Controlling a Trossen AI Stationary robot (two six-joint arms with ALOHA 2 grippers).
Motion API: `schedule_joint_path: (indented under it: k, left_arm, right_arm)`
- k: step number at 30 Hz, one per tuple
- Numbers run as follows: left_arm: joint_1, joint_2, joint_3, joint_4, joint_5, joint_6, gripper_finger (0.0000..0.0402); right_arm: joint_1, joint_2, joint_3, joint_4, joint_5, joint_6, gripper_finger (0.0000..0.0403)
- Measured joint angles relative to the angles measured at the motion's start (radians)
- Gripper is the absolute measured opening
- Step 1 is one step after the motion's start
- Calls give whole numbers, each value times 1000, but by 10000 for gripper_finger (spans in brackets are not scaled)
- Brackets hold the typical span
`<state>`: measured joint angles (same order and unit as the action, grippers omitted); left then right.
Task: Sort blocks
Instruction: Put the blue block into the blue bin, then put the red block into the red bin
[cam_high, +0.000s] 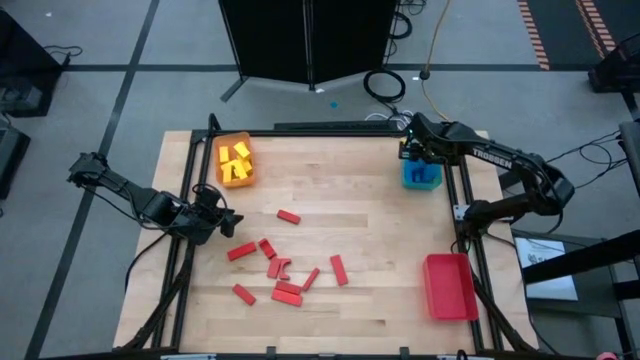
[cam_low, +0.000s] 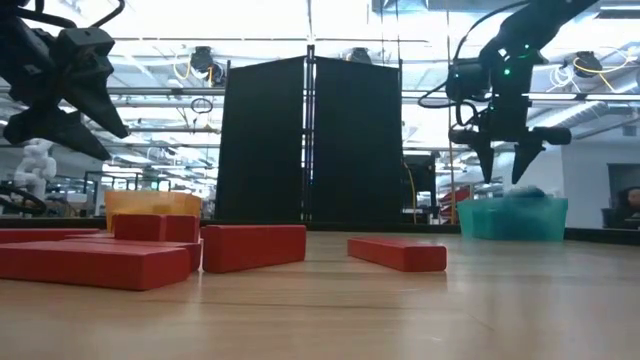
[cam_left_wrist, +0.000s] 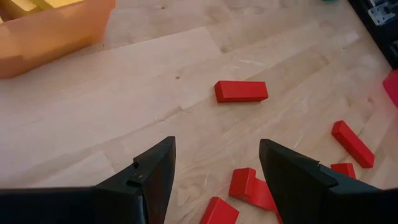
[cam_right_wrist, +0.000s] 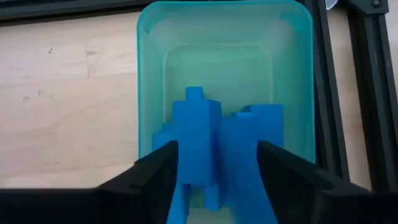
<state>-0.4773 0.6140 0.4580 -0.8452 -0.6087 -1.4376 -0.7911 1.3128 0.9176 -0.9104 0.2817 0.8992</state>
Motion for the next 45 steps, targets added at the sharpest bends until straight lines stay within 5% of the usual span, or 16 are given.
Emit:
schedule_joint_path:
  k: [8, 18, 24, 33, 45]
  left_arm:
    - [0, 0, 0, 19, -2, 18, 228]
    - [0, 57, 13, 448, 86, 368, 228]
    - [35, 200, 110, 467, 151, 531, 228]
    - [154, 558, 362, 238, 348, 874, 228]
    - [157, 806, 401, 167, 337, 1384, 228]
  right_arm:
    - [8, -2, 32, 20, -168, -170, 207]
    - [162, -2, 241, -2, -564, -424, 199]
    - [323, -2, 384, -50, -655, -464, 199]
    - [627, -44, 451, -253, -576, -384, 198]
    - [949, -135, 451, -343, -364, -84, 198]
